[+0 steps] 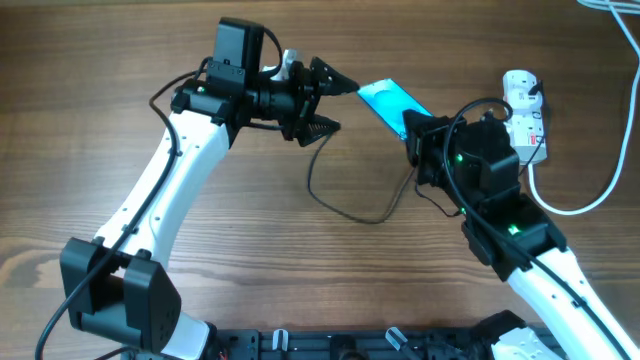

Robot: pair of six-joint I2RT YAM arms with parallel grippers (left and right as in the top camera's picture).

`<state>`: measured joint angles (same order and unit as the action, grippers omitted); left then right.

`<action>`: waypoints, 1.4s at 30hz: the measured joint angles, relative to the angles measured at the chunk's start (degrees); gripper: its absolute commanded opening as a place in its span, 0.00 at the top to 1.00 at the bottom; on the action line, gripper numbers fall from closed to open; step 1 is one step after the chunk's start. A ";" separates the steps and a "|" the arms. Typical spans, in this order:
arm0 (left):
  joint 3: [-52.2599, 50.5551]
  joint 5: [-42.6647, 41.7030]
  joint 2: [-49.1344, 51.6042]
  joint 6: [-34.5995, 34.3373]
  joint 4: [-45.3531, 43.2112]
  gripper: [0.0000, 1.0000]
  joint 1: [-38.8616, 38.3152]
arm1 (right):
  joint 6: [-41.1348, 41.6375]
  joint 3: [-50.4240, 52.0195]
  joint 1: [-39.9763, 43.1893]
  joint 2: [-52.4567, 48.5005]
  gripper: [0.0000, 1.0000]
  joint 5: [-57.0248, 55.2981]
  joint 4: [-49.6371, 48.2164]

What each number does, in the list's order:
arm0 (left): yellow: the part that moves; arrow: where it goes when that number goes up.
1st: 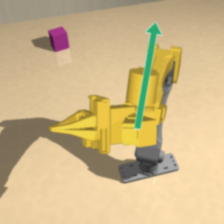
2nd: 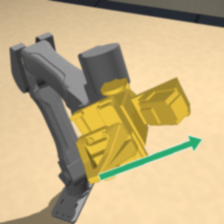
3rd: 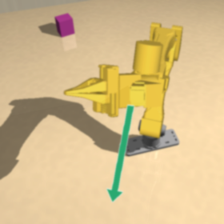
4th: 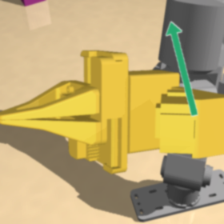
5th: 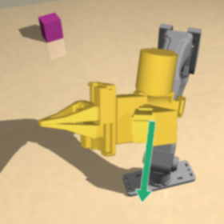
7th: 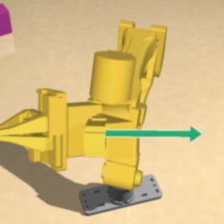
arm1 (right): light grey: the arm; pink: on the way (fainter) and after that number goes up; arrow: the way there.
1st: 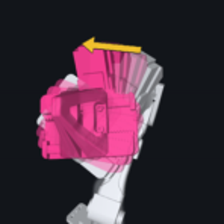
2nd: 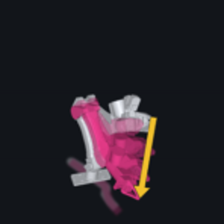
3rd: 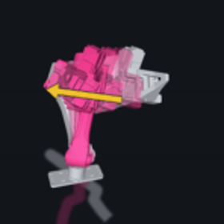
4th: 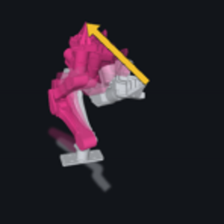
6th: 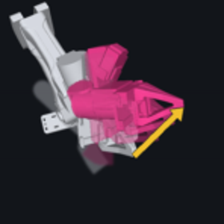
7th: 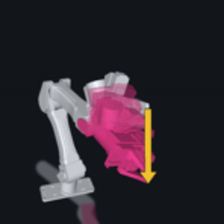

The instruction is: Plug charger to phone and switch on socket

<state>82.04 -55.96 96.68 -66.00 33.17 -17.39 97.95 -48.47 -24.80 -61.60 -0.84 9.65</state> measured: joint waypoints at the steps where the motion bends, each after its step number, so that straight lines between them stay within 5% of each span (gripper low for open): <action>1: 0.00 -1.01 0.00 -1.27 -0.02 0.28 -0.02 | 1.27 0.00 0.00 -1.44 0.96 1.62 -3.02; 4: 0.00 -1.84 0.00 -3.06 -0.04 0.50 -0.02 | 2.71 0.00 0.00 -4.63 0.96 5.55 -6.01; 12: 0.00 4.37 0.00 -3.80 -0.11 0.47 -0.15 | 3.85 0.00 0.00 -7.82 0.96 11.58 -10.62; 18: 0.02 8.90 -0.04 -8.35 -0.46 0.71 -1.03 | 4.02 0.09 -0.02 -7.85 0.96 12.66 -12.07; 25: 0.07 9.68 -0.07 -10.47 -0.57 0.68 -1.03 | 5.38 0.22 -1.79 -7.91 0.96 12.85 -13.16; 27: 0.11 9.68 -0.09 -10.62 -0.68 0.80 -1.03 | 6.21 0.26 -2.43 -7.96 0.96 12.92 -13.79; 34: 0.33 9.70 -0.42 -11.04 -1.42 0.96 -0.96 | 11.04 0.39 -2.43 -8.07 0.96 13.27 -14.23; 35: 0.44 9.81 -0.55 -10.88 -1.81 0.96 -0.96 | 13.00 0.39 -2.32 -8.07 0.94 13.27 -14.45; 36: 0.46 10.12 -0.70 -10.93 -1.90 0.96 -0.96 | 13.51 0.39 -2.32 -8.07 0.76 13.27 -14.53; 38: 0.50 10.64 -0.72 -11.26 -1.68 0.96 -0.98 | 11.85 0.39 -2.34 -8.11 0.60 13.49 -14.51; 42: 0.52 14.64 -0.72 -11.04 -0.17 0.96 -1.09 | 9.16 0.37 -2.45 -8.15 0.44 13.49 -15.32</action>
<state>82.56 -41.32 95.96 -77.03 32.99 -18.48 107.11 -48.10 -27.24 -69.76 12.64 -5.67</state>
